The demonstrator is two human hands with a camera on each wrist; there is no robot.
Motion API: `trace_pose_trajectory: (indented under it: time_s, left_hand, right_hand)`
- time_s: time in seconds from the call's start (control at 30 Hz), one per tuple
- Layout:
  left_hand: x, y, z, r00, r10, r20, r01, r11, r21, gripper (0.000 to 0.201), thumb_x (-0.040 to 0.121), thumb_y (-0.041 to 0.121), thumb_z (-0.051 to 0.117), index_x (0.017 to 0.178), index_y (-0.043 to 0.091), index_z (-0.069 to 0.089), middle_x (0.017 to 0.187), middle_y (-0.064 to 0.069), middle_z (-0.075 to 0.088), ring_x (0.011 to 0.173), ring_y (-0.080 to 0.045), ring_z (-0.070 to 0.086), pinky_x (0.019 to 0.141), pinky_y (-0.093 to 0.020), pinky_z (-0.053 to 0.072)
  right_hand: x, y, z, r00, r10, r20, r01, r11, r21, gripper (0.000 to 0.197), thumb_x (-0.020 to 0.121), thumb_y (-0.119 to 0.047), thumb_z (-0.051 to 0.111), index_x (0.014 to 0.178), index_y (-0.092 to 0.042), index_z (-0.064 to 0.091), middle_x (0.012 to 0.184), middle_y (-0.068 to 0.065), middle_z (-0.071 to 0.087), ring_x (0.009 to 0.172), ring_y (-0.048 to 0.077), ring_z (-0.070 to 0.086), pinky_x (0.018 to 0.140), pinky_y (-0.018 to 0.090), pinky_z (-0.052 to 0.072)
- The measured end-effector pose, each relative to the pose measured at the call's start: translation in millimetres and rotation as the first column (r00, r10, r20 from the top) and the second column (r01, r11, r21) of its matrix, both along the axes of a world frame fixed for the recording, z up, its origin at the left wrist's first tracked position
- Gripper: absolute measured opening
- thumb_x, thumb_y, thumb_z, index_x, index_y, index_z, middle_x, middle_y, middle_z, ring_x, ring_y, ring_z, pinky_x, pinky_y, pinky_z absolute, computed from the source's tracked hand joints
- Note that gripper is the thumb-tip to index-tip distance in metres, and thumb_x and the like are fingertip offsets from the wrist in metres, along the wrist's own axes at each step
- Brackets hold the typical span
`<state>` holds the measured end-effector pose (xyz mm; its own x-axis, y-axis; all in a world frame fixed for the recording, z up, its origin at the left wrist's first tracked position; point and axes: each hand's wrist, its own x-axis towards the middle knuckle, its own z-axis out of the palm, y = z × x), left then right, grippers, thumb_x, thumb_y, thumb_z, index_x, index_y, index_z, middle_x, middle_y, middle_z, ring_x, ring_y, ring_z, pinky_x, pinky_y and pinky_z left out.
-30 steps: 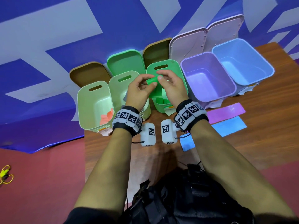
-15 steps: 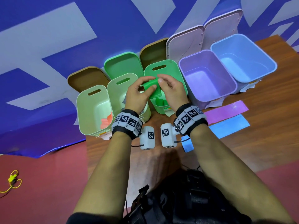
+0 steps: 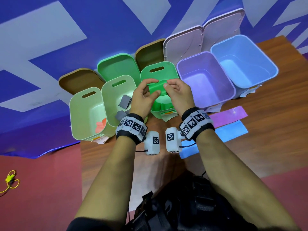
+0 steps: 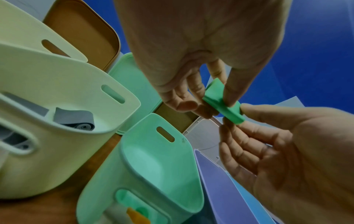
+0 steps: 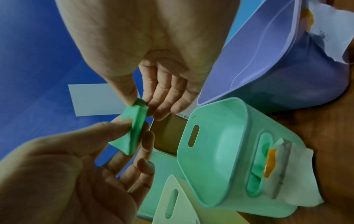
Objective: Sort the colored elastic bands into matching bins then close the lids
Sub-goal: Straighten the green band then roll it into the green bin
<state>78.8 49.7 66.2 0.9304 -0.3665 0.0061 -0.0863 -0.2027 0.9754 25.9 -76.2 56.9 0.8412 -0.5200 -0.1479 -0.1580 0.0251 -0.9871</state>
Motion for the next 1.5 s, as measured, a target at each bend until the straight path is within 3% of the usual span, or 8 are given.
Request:
trace_pose_trajectory:
  time_s: [0.13, 0.2, 0.63, 0.77, 0.93, 1.13, 1.23, 1.5]
  left_hand:
    - [-7.5, -17.0, -4.3, 0.997, 0.048, -0.057, -0.048, 0.999, 0.001, 0.018, 0.087, 0.013, 0.070, 0.104, 0.019, 0.066, 0.087, -0.004, 0.065, 0.074, -0.013, 0.056, 0.065, -0.021, 0.043]
    - [-13.9, -26.3, -4.6, 0.991, 0.094, -0.098, -0.094, 0.996, 0.003, 0.013, 0.090, 0.014, 0.070, 0.102, 0.016, 0.066, 0.089, -0.011, 0.064, 0.070, -0.009, 0.060, 0.064, -0.016, 0.044]
    - [-23.6, -45.3, -13.6, 0.968, 0.178, -0.174, -0.176, 0.984, 0.031, 0.019, 0.091, 0.009, 0.068, 0.108, 0.011, 0.062, 0.084, -0.007, 0.058, 0.071, -0.010, 0.060, 0.064, -0.015, 0.045]
    - [-21.1, -43.4, -16.5, 0.981, 0.152, -0.124, -0.149, 0.988, 0.035, 0.021, 0.092, 0.010, 0.066, 0.113, 0.012, 0.063, 0.066, -0.005, 0.046, 0.069, -0.019, 0.054, 0.062, -0.016, 0.044]
    - [-13.1, -41.2, -23.1, 0.983, 0.096, -0.155, -0.092, 0.995, 0.032, 0.013, 0.095, 0.016, 0.065, 0.107, 0.017, 0.068, 0.069, -0.003, 0.058, 0.070, -0.012, 0.061, 0.065, -0.016, 0.047]
    - [2.4, -36.1, -39.3, 0.988, 0.026, -0.153, -0.005, 0.990, 0.139, 0.027, 0.087, 0.014, 0.064, 0.089, 0.040, 0.073, 0.106, -0.002, 0.069, 0.092, -0.017, 0.067, 0.089, -0.032, 0.053]
    - [10.6, -36.3, -47.0, 0.992, -0.049, -0.113, 0.074, 0.971, 0.229, 0.037, 0.084, 0.005, 0.061, 0.086, 0.040, 0.071, 0.098, -0.002, 0.066, 0.087, -0.019, 0.064, 0.083, -0.036, 0.053]
    - [21.6, -28.5, -68.7, 0.981, -0.096, -0.167, 0.142, 0.946, 0.291, 0.035, 0.086, -0.001, 0.055, 0.092, 0.028, 0.071, 0.090, 0.003, 0.066, 0.074, -0.008, 0.060, 0.072, -0.014, 0.045]
  right_hand:
    - [-4.1, -18.2, -3.7, 0.998, 0.048, -0.032, -0.048, 0.999, -0.009, 0.023, 0.091, -0.029, 0.061, 0.114, -0.028, 0.063, 0.104, -0.005, 0.067, 0.100, 0.016, 0.065, 0.095, 0.041, 0.053]
    - [-7.0, -27.1, -4.1, 0.995, 0.095, -0.028, -0.096, 0.995, -0.025, 0.028, 0.090, -0.023, 0.060, 0.118, -0.030, 0.064, 0.111, -0.004, 0.065, 0.103, 0.015, 0.064, 0.096, 0.041, 0.053]
    - [-7.6, -49.8, -12.1, 0.980, 0.152, -0.131, -0.159, 0.986, -0.044, 0.018, 0.095, -0.028, 0.062, 0.109, -0.016, 0.062, 0.098, 0.004, 0.071, 0.079, 0.014, 0.071, 0.087, 0.041, 0.057]
    - [-7.6, -48.4, -12.7, 0.975, 0.182, -0.129, -0.184, 0.983, -0.004, 0.026, 0.092, -0.035, 0.064, 0.116, -0.023, 0.064, 0.098, 0.002, 0.070, 0.080, 0.013, 0.070, 0.088, 0.038, 0.056]
    - [-1.2, -45.9, -16.7, 0.976, 0.137, -0.167, -0.150, 0.987, -0.065, 0.014, 0.091, -0.028, 0.067, 0.103, -0.026, 0.061, 0.088, 0.003, 0.069, 0.078, 0.018, 0.071, 0.088, 0.046, 0.056]
    - [-2.0, -45.5, -27.2, 0.960, 0.110, -0.258, -0.165, 0.965, -0.204, 0.017, 0.088, -0.033, 0.072, 0.097, -0.028, 0.059, 0.082, 0.005, 0.067, 0.079, 0.019, 0.068, 0.076, 0.030, 0.053]
    - [-2.1, -41.6, -33.5, 0.941, 0.093, -0.325, -0.177, 0.955, -0.239, 0.017, 0.087, -0.030, 0.074, 0.094, -0.028, 0.059, 0.080, 0.002, 0.063, 0.082, 0.021, 0.066, 0.073, 0.026, 0.048]
    - [2.3, -28.1, -36.0, 0.901, 0.035, -0.432, -0.185, 0.932, -0.310, 0.023, 0.083, -0.022, 0.078, 0.103, -0.019, 0.065, 0.077, -0.007, 0.061, 0.072, 0.003, 0.056, 0.065, 0.011, 0.040]
